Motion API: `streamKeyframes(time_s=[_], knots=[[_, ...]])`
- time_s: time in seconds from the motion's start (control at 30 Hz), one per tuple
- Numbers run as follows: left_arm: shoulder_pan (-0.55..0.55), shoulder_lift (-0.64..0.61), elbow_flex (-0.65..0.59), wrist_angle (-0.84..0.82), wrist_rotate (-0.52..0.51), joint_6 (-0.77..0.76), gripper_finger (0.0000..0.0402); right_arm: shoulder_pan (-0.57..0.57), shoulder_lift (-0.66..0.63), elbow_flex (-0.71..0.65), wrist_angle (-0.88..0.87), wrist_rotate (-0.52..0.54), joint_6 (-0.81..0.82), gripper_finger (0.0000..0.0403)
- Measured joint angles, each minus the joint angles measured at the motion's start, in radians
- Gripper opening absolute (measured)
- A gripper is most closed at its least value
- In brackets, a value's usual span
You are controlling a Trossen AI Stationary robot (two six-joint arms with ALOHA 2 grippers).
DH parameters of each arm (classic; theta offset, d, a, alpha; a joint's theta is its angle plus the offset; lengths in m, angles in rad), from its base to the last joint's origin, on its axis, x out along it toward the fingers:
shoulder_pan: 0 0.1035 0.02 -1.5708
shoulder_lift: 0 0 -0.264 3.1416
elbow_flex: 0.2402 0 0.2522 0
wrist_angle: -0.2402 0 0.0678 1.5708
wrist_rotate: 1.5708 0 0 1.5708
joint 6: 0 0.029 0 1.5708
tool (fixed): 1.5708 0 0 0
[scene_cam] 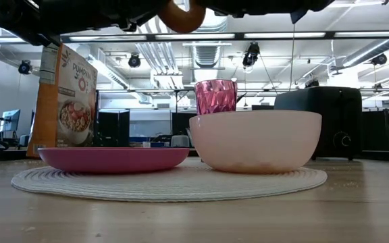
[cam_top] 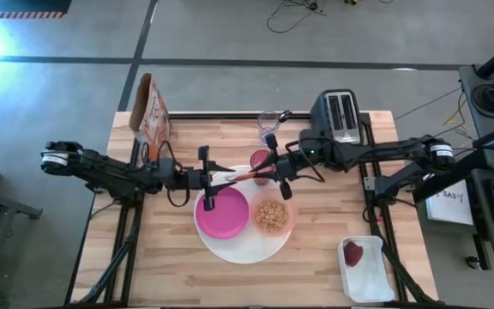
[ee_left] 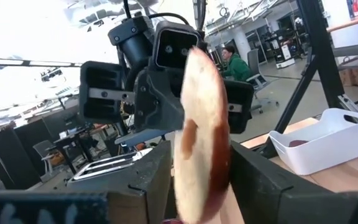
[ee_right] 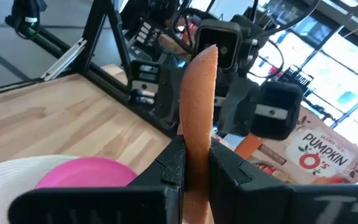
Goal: Arrange a breakfast setting
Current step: Put the bagel from the black toaster on the pink plate on the white mat
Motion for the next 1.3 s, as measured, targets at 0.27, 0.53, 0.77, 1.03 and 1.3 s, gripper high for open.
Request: streamKeyframes(time_s=[0.27, 0.53, 0.77, 1.03, 1.3], knots=[[0.000, 0.000, 0.000, -0.017, 0.000, -0.010, 0.0093, 0.000, 0.010, 0.000, 0.044, 0.000, 0.003, 0.0034], [0.001, -0.001, 0.000, -0.017, 0.016, 0.000, 0.0011, 0.000, 0.007, 0.000, 0.043, 0.000, 0.056, 0.0034], [0.003, -0.001, 0.000, -0.019, 0.025, -0.002, 0.0011, 0.000, 0.007, 0.000, 0.042, 0.000, 0.100, 0.0071], [0.008, -0.001, 0.000, -0.023, 0.025, -0.003, 0.0009, 0.000, -0.027, 0.000, 0.001, 0.037, 0.158, 0.0111], [0.020, -0.005, -0.009, -0.076, 0.023, -0.098, 0.0009, -0.002, -0.170, 0.045, -0.350, 0.322, 0.317, 0.0116]])
